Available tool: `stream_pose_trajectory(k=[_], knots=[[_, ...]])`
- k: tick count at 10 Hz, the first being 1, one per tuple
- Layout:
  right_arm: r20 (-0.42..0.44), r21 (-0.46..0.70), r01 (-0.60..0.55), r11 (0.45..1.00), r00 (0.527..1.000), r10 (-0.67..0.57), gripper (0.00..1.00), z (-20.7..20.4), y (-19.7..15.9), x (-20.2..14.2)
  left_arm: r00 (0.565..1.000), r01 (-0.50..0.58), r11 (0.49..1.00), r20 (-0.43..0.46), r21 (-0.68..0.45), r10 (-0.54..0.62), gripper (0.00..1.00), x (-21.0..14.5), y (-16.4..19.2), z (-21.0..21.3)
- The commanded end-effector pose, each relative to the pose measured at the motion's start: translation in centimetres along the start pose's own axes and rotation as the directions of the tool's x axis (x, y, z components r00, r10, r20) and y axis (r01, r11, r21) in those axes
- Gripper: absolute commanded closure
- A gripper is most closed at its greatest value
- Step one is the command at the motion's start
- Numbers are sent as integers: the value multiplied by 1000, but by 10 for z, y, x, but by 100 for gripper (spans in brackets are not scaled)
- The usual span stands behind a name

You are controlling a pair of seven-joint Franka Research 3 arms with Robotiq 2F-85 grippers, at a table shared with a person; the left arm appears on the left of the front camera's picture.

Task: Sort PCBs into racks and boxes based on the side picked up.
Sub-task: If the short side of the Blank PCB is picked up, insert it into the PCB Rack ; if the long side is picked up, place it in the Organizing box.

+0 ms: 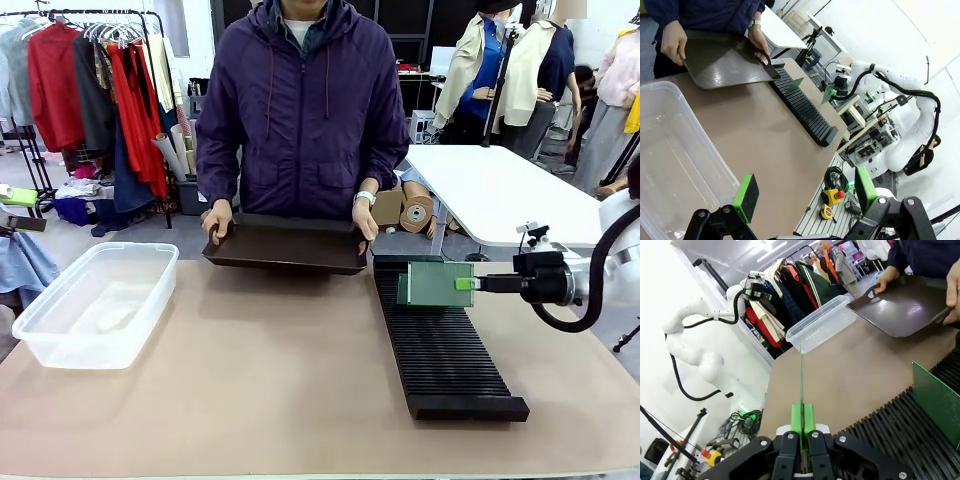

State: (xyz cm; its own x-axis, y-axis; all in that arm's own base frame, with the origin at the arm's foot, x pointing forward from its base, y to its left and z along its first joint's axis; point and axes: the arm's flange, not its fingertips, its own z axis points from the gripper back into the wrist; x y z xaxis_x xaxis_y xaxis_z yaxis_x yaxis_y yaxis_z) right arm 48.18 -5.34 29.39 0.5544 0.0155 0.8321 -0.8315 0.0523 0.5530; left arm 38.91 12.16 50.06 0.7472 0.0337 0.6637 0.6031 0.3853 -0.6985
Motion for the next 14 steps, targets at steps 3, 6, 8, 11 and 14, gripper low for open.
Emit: stream_pose_trajectory(k=[3,6,8,11,14], knots=[[-23,-21,-153,988,988,153,100,-10,9,-25,1000,-5,1000,3,-4,5,0,1,-2,0],[-44,-35,-154,987,987,152,100,-9,7,-32,1000,-5,1000,3,-4,5,0,1,-2,0],[-11,-19,-148,989,989,148,100,-7,0,-29,1000,-5,1000,3,-4,5,0,1,-2,0],[-11,-19,-148,989,989,148,100,-7,0,-29,1000,-5,1000,3,-4,5,0,1,-2,0],[-13,-25,-142,990,990,141,100,-7,-1,-32,1000,-5,1000,3,-4,5,0,1,-2,0]])
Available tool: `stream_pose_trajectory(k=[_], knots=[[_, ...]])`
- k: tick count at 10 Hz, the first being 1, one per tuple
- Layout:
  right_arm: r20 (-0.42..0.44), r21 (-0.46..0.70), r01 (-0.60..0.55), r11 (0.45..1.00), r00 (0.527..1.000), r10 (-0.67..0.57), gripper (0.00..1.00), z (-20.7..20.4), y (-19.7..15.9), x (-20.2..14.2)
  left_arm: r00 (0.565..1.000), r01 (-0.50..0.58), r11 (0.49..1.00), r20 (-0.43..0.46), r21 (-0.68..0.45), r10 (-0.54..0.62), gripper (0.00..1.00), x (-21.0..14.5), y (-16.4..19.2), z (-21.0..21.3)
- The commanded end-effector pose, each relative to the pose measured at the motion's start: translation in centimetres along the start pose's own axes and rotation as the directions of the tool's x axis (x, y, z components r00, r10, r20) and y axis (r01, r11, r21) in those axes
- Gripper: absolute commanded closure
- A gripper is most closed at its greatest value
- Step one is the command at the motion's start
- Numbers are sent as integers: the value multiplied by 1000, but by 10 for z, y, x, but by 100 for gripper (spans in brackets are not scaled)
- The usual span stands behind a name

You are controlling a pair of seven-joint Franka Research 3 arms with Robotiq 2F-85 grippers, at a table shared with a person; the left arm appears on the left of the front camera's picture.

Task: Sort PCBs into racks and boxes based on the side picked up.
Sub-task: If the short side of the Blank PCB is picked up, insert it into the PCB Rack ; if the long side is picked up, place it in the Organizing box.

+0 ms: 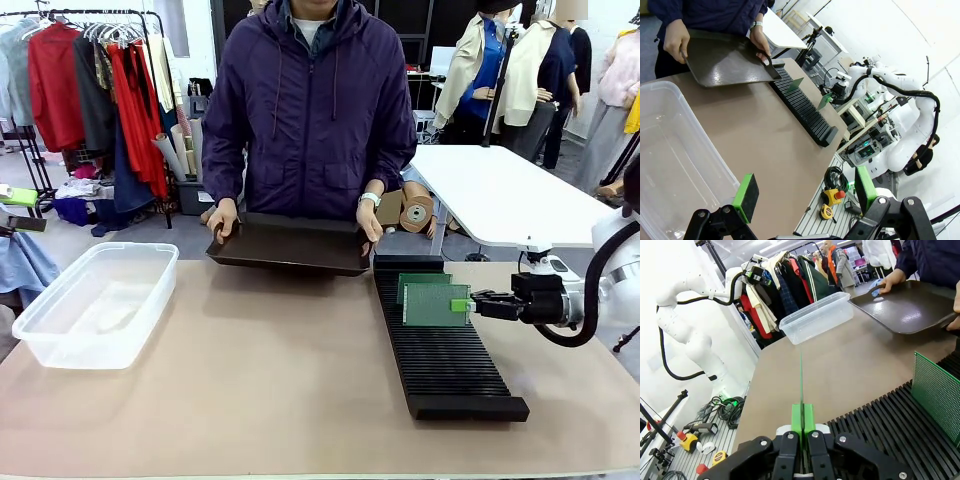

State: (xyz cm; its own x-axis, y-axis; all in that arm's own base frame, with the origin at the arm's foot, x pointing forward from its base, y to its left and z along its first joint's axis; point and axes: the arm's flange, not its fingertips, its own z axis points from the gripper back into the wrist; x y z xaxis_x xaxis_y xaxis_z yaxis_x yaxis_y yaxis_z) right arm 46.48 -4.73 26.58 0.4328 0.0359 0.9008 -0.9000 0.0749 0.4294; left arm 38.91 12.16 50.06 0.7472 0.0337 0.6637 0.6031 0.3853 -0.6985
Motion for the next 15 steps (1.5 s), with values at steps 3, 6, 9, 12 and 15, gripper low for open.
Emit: stream_pose_trajectory(k=[3,6,9,12,15], knots=[[-4,31,-104,994,995,104,100,8,-1,1,1000,-5,1000,3,-4,5,0,1,-2,0],[-8,48,-184,982,983,185,100,21,-1,-16,1000,-5,1000,3,-4,5,0,1,-2,0],[-22,77,-244,967,969,246,100,23,-5,-28,1000,-5,1000,3,-4,5,0,1,-2,0],[-26,81,-270,959,962,273,100,21,-10,-32,1000,-5,1000,3,-4,5,0,1,-2,0],[-43,103,-286,953,956,292,100,20,-14,-37,1000,-5,1000,3,-4,5,0,1,-2,0]])
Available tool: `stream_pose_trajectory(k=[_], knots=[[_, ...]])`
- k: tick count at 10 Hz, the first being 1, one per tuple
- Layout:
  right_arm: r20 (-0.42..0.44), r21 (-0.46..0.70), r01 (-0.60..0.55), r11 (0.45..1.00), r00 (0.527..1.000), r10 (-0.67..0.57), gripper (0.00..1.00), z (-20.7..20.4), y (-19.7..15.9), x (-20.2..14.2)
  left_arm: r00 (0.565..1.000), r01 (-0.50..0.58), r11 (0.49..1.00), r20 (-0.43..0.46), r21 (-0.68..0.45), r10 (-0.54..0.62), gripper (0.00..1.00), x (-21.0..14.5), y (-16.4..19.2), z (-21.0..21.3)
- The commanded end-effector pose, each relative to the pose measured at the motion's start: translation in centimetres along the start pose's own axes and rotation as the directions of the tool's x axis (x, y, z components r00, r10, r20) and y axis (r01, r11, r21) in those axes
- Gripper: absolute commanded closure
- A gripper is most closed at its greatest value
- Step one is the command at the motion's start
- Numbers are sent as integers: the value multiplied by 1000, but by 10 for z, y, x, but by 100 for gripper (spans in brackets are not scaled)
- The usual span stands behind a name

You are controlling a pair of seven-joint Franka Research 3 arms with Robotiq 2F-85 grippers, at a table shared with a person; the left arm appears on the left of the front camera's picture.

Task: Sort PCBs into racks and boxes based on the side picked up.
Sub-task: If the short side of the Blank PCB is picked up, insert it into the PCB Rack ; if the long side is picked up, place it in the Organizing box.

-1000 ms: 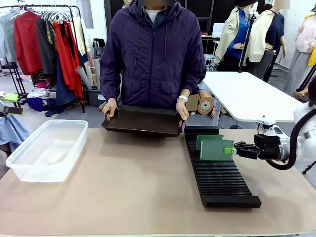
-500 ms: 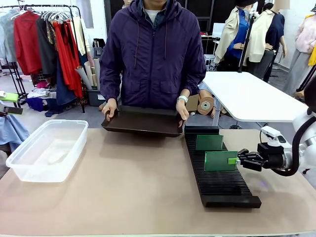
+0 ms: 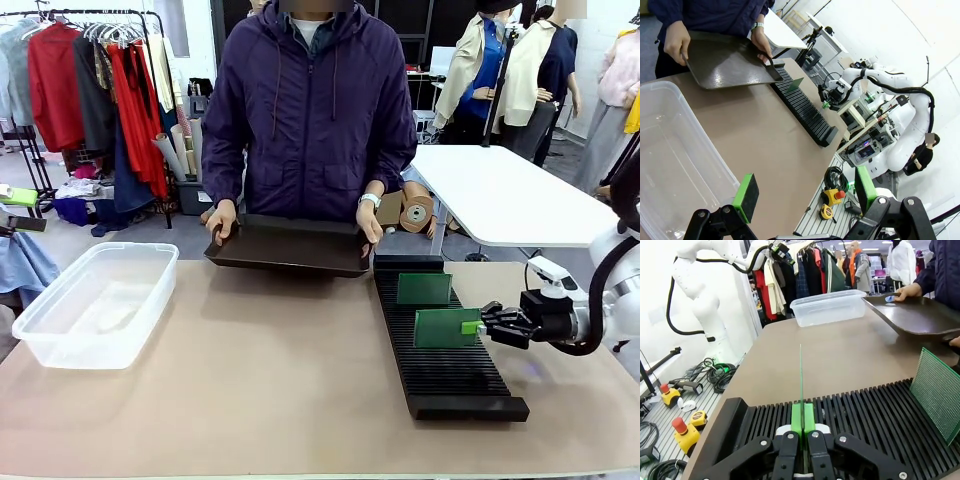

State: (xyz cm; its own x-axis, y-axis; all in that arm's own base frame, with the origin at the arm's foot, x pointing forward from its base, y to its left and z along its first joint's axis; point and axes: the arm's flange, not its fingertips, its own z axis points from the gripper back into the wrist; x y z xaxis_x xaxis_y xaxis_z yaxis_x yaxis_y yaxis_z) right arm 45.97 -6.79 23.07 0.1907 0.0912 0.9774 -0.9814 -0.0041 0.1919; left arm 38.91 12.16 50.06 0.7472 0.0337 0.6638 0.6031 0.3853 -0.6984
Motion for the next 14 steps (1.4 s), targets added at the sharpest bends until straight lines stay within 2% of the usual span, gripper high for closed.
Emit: stream_pose_trajectory(k=[1,14], knots=[[-13,39,-42,998,999,43,100,1,-3,-6,1000,-5,1000,3,-4,5,0,1,-2,0],[-53,43,-31,999,998,34,100,-4,-19,-13,1000,-5,1000,3,-4,5,0,1,-2,0]])
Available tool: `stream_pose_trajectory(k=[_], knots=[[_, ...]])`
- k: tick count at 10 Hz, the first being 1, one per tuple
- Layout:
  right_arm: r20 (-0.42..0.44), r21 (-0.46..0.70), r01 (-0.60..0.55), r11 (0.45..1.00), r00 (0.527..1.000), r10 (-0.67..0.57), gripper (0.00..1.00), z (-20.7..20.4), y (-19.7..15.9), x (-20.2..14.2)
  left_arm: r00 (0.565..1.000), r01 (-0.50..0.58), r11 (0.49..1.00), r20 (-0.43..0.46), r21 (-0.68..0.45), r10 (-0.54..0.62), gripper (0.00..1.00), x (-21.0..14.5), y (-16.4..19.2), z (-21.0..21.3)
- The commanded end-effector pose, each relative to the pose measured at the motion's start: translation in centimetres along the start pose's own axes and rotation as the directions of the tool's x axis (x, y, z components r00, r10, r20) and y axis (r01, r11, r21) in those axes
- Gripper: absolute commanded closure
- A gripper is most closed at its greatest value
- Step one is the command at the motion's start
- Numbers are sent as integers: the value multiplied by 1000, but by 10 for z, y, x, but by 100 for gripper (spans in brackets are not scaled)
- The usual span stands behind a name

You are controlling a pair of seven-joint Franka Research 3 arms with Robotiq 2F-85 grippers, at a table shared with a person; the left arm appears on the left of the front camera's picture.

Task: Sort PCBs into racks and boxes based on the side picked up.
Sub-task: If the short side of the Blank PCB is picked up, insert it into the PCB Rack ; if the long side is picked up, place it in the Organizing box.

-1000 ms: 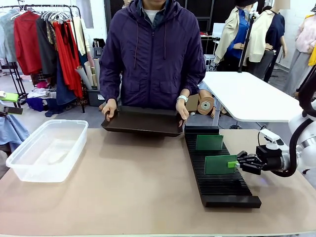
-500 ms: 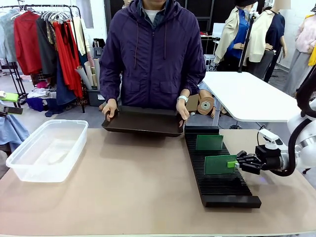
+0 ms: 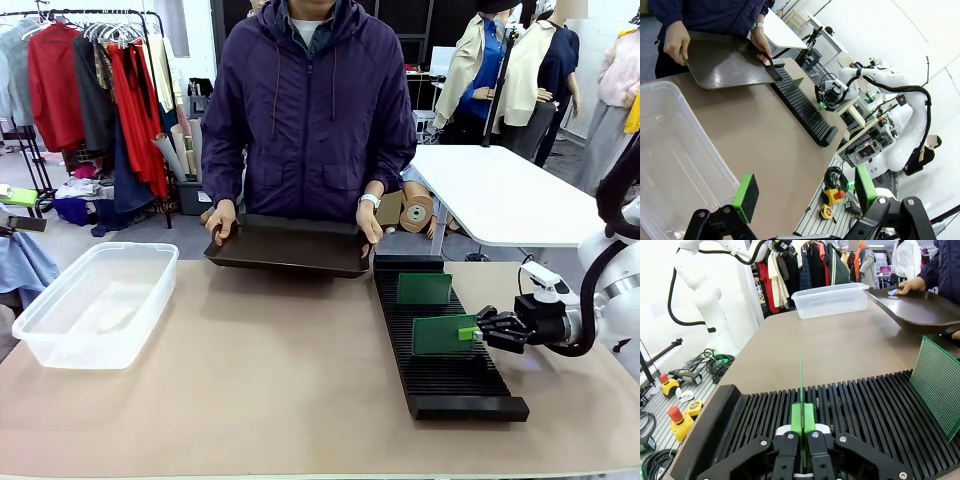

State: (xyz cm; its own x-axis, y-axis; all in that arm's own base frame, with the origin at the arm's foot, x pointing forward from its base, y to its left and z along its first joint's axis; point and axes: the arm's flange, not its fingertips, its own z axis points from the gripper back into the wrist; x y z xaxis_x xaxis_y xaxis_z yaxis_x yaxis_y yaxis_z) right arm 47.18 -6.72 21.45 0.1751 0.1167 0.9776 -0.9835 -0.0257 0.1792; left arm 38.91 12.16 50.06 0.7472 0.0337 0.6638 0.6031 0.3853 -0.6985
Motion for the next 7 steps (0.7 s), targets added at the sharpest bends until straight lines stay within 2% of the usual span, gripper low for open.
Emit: stream_pose_trajectory(k=[1,7], knots=[[-29,26,-17,1000,999,18,100,-2,-5,-2,1000,-5,1000,3,-4,5,0,1,-2,0],[-25,10,-9,1000,1000,9,100,-1,-8,-17,1000,-5,1000,3,-4,5,0,1,-2,0]])
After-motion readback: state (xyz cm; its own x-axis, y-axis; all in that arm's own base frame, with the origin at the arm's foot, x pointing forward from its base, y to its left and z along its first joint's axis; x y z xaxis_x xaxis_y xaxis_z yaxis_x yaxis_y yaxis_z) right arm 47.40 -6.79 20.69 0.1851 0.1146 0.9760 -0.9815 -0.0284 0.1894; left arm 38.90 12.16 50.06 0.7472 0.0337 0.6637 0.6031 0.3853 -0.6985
